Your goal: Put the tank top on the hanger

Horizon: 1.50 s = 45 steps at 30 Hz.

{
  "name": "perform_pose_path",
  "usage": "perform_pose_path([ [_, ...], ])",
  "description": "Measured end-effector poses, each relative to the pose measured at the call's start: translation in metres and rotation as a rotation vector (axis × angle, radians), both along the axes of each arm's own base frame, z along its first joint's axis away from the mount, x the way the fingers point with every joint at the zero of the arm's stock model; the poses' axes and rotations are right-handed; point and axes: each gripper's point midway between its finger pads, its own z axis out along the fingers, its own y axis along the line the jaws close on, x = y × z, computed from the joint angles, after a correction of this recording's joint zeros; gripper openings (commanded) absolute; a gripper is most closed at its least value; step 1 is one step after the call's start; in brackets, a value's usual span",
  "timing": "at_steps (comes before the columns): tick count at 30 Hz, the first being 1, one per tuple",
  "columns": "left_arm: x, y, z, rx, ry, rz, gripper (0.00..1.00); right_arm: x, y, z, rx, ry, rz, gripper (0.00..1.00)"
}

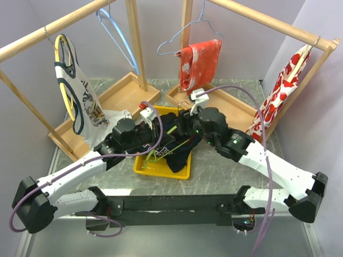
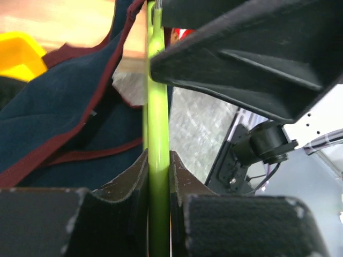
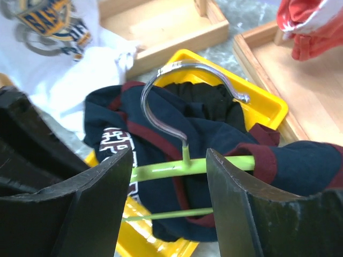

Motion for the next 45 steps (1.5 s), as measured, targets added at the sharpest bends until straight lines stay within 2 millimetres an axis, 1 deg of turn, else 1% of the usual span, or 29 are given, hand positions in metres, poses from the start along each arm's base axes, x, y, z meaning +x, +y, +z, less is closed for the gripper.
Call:
perform_pose_path([
  [2, 0.0, 0.001, -0.003, 0.011, 0.01, 0.003, 0.01, 0.005, 0.002, -0.008, -0.028, 0.004, -0.015, 0.61],
  [3, 0.0, 0.001, -0.005, 0.016, 0.015, 0.005, 0.01, 0.007, 0.002, -0.01, -0.037, 0.002, -0.024, 0.57],
  [5, -0.001, 0.001, -0.005, 0.017, 0.017, 0.003, 0.01, 0.011, 0.0, -0.012, -0.05, -0.005, -0.042, 0.51],
  [6, -0.001, 0.001, -0.005, 0.018, 0.015, 0.0, 0.01, 0.012, -0.001, -0.011, -0.052, -0.009, -0.051, 0.49],
  [11, -0.005, 0.0, -0.002, 0.01, 0.005, -0.021, 0.01, 0.018, -0.003, -0.004, -0.042, -0.045, -0.082, 0.48],
  [14, -0.007, 0.0, 0.0, 0.006, 0.002, -0.029, 0.01, 0.02, -0.002, -0.002, -0.034, -0.059, -0.083, 0.42],
  [15, -0.008, 0.0, 0.0, 0.006, 0.002, -0.029, 0.01, 0.019, -0.001, -0.002, -0.035, -0.061, -0.081, 0.31],
  [16, -0.008, 0.0, 0.0, 0.006, 0.002, -0.031, 0.01, 0.019, -0.001, -0.003, -0.038, -0.062, -0.081, 0.24],
  [17, -0.008, 0.0, 0.0, 0.006, 0.002, -0.031, 0.01, 0.019, 0.001, -0.005, -0.038, -0.059, -0.076, 0.09],
  [18, -0.008, 0.0, 0.0, 0.006, 0.002, -0.032, 0.01, 0.018, 0.003, -0.005, -0.045, -0.063, -0.071, 0.01],
  [19, -0.008, 0.0, 0.0, 0.007, 0.003, -0.032, 0.03, 0.02, 0.001, -0.008, -0.072, -0.071, -0.077, 0.0],
  [20, -0.009, 0.0, -0.001, 0.011, 0.012, -0.029, 0.08, 0.02, -0.001, -0.011, -0.099, -0.073, -0.074, 0.0],
  [21, -0.009, 0.001, -0.001, 0.012, 0.014, -0.027, 0.18, 0.02, -0.001, -0.014, -0.114, -0.073, -0.073, 0.0],
  [22, -0.008, 0.001, -0.003, 0.015, 0.019, -0.022, 0.39, 0.02, -0.001, -0.016, -0.121, -0.075, -0.076, 0.0],
  [24, -0.007, 0.002, -0.004, 0.018, 0.025, -0.011, 0.55, 0.02, -0.001, -0.018, -0.128, -0.082, -0.082, 0.0],
  [25, -0.005, 0.002, -0.002, 0.015, 0.024, 0.002, 0.69, 0.02, -0.002, -0.02, -0.132, -0.083, -0.09, 0.0],
  [26, -0.002, 0.003, 0.001, 0.006, 0.026, 0.028, 0.73, 0.02, -0.002, -0.023, -0.131, -0.084, -0.1, 0.0],
  [29, 0.009, 0.009, 0.011, -0.013, 0.031, 0.118, 0.77, 0.019, -0.006, -0.034, -0.145, -0.089, -0.124, 0.0],
  [31, 0.019, 0.017, 0.018, -0.023, 0.044, 0.201, 0.77, 0.016, -0.012, -0.045, -0.168, -0.084, -0.143, 0.0],
  [33, 0.031, 0.029, 0.023, -0.028, 0.062, 0.309, 0.77, 0.015, -0.019, -0.054, -0.19, -0.084, -0.173, 0.0],
  [35, 0.04, 0.042, 0.024, -0.026, 0.084, 0.408, 0.75, 0.015, -0.027, -0.059, -0.203, -0.086, -0.21, 0.0],
  [37, 0.048, 0.058, 0.017, -0.008, 0.114, 0.518, 0.74, 0.017, -0.036, -0.058, -0.204, -0.092, -0.265, 0.0],
  [40, 0.056, 0.076, -0.002, 0.045, 0.16, 0.636, 0.7, 0.02, -0.048, -0.051, -0.185, -0.108, -0.346, 0.0],
  [43, 0.063, 0.085, -0.025, 0.114, 0.199, 0.709, 0.67, 0.022, -0.058, -0.046, -0.173, -0.12, -0.408, 0.0],
  [45, 0.068, 0.088, -0.043, 0.169, 0.222, 0.741, 0.67, 0.023, -0.063, -0.045, -0.168, -0.125, -0.444, 0.0],
])
